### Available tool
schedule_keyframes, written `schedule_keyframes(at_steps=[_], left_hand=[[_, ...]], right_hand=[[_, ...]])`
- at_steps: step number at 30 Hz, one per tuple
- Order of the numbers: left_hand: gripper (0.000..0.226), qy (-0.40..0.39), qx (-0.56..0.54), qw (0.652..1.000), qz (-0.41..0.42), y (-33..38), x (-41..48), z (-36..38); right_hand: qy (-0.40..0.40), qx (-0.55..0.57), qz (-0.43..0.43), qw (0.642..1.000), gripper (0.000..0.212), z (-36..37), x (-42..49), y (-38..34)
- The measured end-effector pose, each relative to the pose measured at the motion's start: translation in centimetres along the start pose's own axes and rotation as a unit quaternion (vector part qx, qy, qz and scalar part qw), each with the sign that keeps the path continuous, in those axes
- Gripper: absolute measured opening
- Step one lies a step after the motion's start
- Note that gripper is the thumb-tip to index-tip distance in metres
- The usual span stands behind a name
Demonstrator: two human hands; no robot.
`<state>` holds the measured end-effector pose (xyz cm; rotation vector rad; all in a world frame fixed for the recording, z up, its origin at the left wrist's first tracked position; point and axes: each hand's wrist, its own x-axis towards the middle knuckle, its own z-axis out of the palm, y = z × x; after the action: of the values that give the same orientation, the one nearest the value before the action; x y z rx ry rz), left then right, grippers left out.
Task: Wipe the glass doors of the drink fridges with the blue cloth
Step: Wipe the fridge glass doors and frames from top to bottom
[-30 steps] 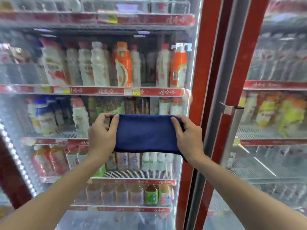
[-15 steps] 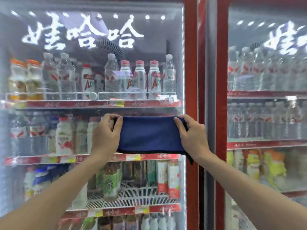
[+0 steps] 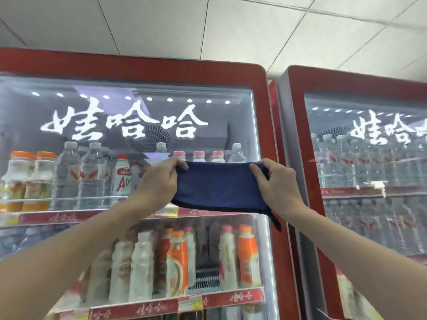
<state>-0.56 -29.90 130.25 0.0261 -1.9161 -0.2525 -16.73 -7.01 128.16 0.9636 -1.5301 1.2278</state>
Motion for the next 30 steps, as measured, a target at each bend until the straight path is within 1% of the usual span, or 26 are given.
schedule_keyframes(at_steps=[2, 5, 6, 11, 16, 18, 21, 22, 24, 25, 26, 27, 28, 29, 30], left_hand=[[0.033, -0.006, 0.011, 1.0, -0.005, 0.3, 2.1, 0.1], [0.022, -0.006, 0.023, 1.0, 0.019, 0.8, 5.1, 0.6], [0.022, -0.006, 0.025, 0.999, 0.026, 1.1, 6.0, 0.8], [0.043, 0.014, 0.057, 0.997, 0.052, 2.9, 11.1, 2.4], [0.046, 0.064, 0.116, 0.987, 0.094, 4.8, 16.0, 4.6], [0.049, 0.074, 0.151, 0.979, 0.115, 5.3, 17.8, 5.4], [0.054, 0.068, 0.21, 0.966, 0.132, 6.0, 20.4, 6.4], [0.055, 0.061, 0.234, 0.961, 0.137, 6.2, 21.1, 6.7], [0.055, 0.033, 0.288, 0.946, 0.146, 6.7, 22.5, 7.2], [0.053, 0.016, 0.312, 0.938, 0.15, 6.8, 23.0, 7.4], [0.052, 0.001, 0.328, 0.932, 0.155, 7.0, 23.5, 7.6], [0.051, -0.009, 0.336, 0.928, 0.16, 7.2, 24.0, 7.6], [0.051, -0.014, 0.338, 0.927, 0.163, 7.4, 24.3, 7.6], [0.051, -0.018, 0.341, 0.925, 0.166, 7.5, 24.7, 7.6], [0.052, -0.021, 0.346, 0.922, 0.17, 7.6, 24.9, 7.5]], right_hand=[[0.005, -0.015, -0.005, 1.0, 0.022, 0.3, 1.7, 0.2], [0.026, -0.026, -0.018, 0.999, 0.021, 0.7, 4.4, 0.8], [0.036, -0.025, -0.019, 0.999, 0.02, 0.9, 5.3, 1.1], [0.075, 0.004, -0.024, 0.997, 0.022, 1.7, 10.2, 3.1], [0.118, 0.017, -0.027, 0.992, 0.021, 1.7, 14.4, 5.0], [0.135, -0.004, -0.03, 0.99, 0.024, 1.6, 15.9, 5.7], [0.164, -0.059, -0.024, 0.984, 0.027, 1.5, 17.5, 6.7], [0.162, -0.084, -0.017, 0.983, 0.027, 1.4, 17.9, 7.1], [0.133, -0.157, -0.021, 0.978, 0.024, 1.2, 18.3, 8.0], [0.115, -0.202, -0.042, 0.972, 0.026, 1.1, 18.3, 8.2], [0.104, -0.244, -0.081, 0.961, 0.043, 1.2, 18.0, 8.3], [0.099, -0.265, -0.143, 0.949, 0.063, 1.3, 17.7, 8.2], [0.092, -0.264, -0.214, 0.936, 0.078, 1.4, 17.3, 7.9], [0.087, -0.262, -0.285, 0.918, 0.082, 1.6, 17.1, 7.8], [0.068, -0.258, -0.342, 0.901, 0.077, 2.0, 16.9, 7.6]])
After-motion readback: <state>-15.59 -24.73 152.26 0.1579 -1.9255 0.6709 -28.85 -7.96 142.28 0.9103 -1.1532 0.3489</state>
